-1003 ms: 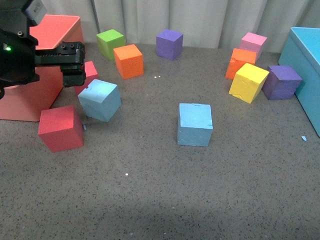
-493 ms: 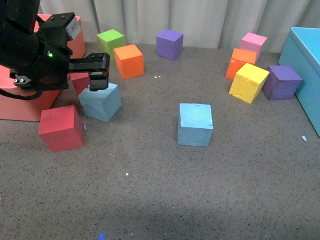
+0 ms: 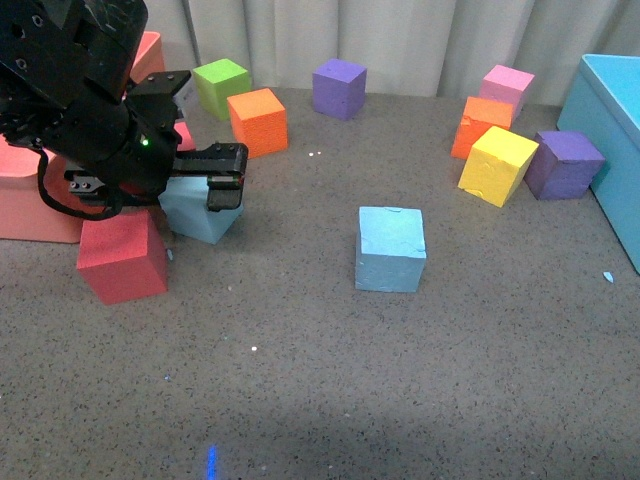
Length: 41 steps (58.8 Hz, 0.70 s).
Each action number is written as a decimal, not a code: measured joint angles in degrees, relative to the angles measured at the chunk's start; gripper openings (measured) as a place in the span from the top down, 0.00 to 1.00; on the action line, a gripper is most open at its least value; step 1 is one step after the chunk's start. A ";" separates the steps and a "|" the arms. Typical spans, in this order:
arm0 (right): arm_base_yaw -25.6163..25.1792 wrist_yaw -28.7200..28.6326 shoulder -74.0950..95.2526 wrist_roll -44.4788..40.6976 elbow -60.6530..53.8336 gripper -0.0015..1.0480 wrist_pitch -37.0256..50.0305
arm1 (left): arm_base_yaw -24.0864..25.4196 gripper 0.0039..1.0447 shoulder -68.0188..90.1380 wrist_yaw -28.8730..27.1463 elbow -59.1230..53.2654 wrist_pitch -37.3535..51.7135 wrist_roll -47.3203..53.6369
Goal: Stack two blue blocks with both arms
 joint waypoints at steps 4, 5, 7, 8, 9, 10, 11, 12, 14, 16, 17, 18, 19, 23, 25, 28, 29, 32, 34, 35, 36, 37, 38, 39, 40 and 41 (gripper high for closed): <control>0.00 0.00 0.00 0.00 0.00 0.09 0.00 | 0.00 0.19 0.31 0.07 0.33 -0.52 0.42; 0.00 0.00 0.00 0.00 0.00 0.09 0.00 | -0.02 0.23 0.35 0.07 0.44 -0.83 0.50; 0.00 0.00 0.00 0.00 0.00 0.09 0.00 | -0.07 0.28 0.35 0.00 0.44 -0.94 0.57; 0.00 0.00 0.00 0.00 0.00 0.09 0.00 | -0.09 0.30 0.35 -0.04 0.44 -0.96 0.57; 0.00 0.00 0.00 0.00 0.00 0.09 0.00 | -0.11 0.33 0.35 -0.15 0.44 -1.03 0.55; 0.00 0.00 0.00 0.00 0.00 0.09 0.00 | -0.15 0.36 0.35 -0.22 0.46 -1.11 0.52; 0.00 0.00 0.00 0.00 0.00 0.09 0.00 | -0.20 0.38 0.35 -0.20 0.46 -1.16 0.50; 0.00 0.00 0.00 0.00 0.00 0.09 0.00 | -0.26 0.41 0.35 -0.11 0.48 -1.16 0.52; 0.00 0.00 0.00 0.00 0.00 0.09 0.00 | -0.39 0.45 0.31 -0.20 0.48 -1.14 0.48; 0.00 0.00 0.00 0.00 0.00 0.09 0.00 | -0.55 0.48 0.15 -0.66 0.46 -1.05 0.31; 0.00 0.00 0.00 0.00 0.00 0.09 0.00 | -0.57 0.49 0.09 -0.81 0.44 -1.05 0.13; 0.00 0.00 0.00 0.00 0.00 0.09 0.00 | -0.76 0.51 -0.07 -1.05 0.37 -1.05 -0.26; 0.00 0.00 0.00 0.00 0.00 0.09 0.00 | -0.85 0.51 -0.20 -1.18 0.28 -1.05 -0.44; 0.00 0.00 0.00 0.00 0.00 0.09 0.00 | -1.53 0.54 -1.09 -1.95 -0.37 -1.14 -0.66; 0.00 0.00 0.00 0.00 0.00 0.09 0.00 | -2.05 0.56 -1.88 -2.58 -0.87 -1.16 -0.94; 0.00 0.00 0.00 0.00 0.00 0.09 0.00 | -3.10 0.57 -3.52 -2.19 -1.62 -1.36 -2.16; 0.00 0.00 0.00 0.00 0.00 0.09 0.00 | -3.34 0.57 -3.89 -2.08 -1.75 -1.42 -2.60; 0.00 0.00 0.00 0.00 0.00 0.09 0.00 | -4.48 0.57 -5.40 -2.16 -2.08 -1.42 -3.48; 0.00 0.00 0.00 0.00 0.00 0.09 0.00 | -5.42 0.58 -6.58 -2.58 -2.12 -1.51 -4.37; 0.00 0.00 0.00 0.00 0.00 0.09 0.00 | -5.73 0.58 -6.95 -2.67 -2.12 -1.55 -4.83; 0.00 0.00 0.00 0.00 0.00 0.09 0.00 | -6.05 0.58 -7.37 -2.67 -2.12 -1.60 -5.20; 0.00 0.00 0.00 0.00 0.00 0.09 0.00 | -6.67 0.58 -8.15 -2.95 -2.08 -1.81 -5.81; 0.00 0.00 0.00 0.00 0.00 0.09 0.00 | -7.28 0.58 -8.87 -3.13 -2.01 -2.01 -6.51; 0.00 0.00 0.00 0.00 0.00 0.09 0.00 | -7.93 0.59 -9.53 -3.74 -1.84 -2.45 -7.45; 0.00 0.00 0.00 0.00 0.00 0.09 0.00 | -8.26 0.59 -9.81 -4.07 -1.73 -2.64 -7.61; 0.00 0.00 0.00 0.00 0.00 0.09 0.00 | -8.59 0.59 -10.12 -4.26 -1.62 -2.82 -7.91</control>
